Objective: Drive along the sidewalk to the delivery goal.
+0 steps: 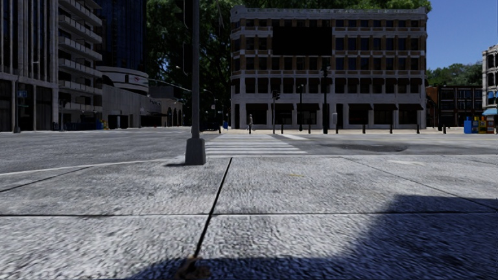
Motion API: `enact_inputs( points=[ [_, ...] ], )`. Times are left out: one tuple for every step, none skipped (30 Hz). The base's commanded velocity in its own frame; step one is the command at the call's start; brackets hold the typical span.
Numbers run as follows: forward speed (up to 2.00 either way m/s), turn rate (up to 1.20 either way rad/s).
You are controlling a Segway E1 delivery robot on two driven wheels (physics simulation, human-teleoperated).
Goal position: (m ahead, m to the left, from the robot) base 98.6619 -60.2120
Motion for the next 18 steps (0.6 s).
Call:
enact_inputs(
  points=[
    [2.0, 0.0],
    [2.0, 0.0],
    [2.0, 0.0],
    [2.0, 0.0],
    [2.0, 0.0],
    [2.0, 0.0],
    [2.0, 0.0],
    [2.0, 0.0],
    [2.0, 0.0],
    [2.0, 0.0],
    [2.0, 0.0],
    [2.0, 0.0],
    [2.0, 0.0],
    [2.0, 0.0],
    [2.0, 0.0],
    [2.0, 0.0],
    [2.0, 0.0],
    [2.0, 0.0]
  ],
)
